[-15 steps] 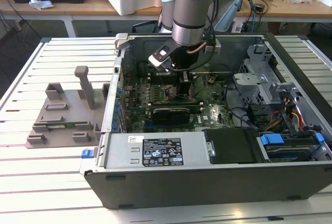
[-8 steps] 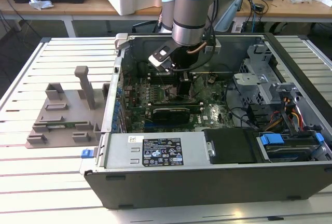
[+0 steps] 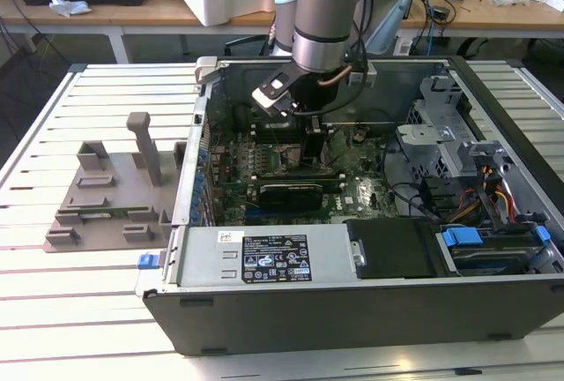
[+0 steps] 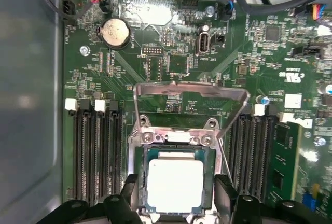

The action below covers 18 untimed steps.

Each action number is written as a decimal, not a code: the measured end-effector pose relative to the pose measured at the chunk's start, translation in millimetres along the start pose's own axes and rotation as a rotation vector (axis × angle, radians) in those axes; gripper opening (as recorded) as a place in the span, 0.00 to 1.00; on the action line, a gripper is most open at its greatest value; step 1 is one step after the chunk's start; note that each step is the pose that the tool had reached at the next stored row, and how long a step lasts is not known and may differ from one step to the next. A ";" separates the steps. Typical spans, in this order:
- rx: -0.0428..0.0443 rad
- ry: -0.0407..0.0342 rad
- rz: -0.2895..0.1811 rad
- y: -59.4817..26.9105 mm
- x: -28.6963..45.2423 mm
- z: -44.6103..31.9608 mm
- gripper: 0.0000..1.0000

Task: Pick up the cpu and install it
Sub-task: 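Place the cpu into insertion slot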

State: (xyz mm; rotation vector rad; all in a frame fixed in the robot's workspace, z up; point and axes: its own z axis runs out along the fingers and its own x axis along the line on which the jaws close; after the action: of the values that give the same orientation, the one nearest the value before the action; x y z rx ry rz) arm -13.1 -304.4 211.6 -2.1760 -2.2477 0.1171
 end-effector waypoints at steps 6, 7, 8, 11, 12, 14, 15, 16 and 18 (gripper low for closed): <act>-0.0006 -0.0001 0.000 -2.3 1.0 -1.3 0.42; -0.0005 -0.0002 -0.001 -3.0 0.9 -1.3 0.42; -0.0006 -0.0002 -0.002 -3.9 0.8 -1.2 0.36; -0.0015 -0.0015 -0.024 -4.6 0.2 -0.8 0.18; -0.0021 -0.0022 -0.035 -4.6 0.2 -0.7 0.12; -0.0036 -0.0043 -0.071 -4.5 0.3 0.4 0.11; -0.0033 -0.0044 -0.071 -4.5 0.3 1.2 0.11; -0.0031 -0.0043 -0.071 -4.5 0.3 2.0 0.11; -0.0022 -0.0044 -0.071 -4.2 0.4 4.0 0.11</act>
State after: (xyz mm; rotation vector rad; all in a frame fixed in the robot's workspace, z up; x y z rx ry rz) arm -17.6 -304.3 207.8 -2.0956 -2.3254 0.1188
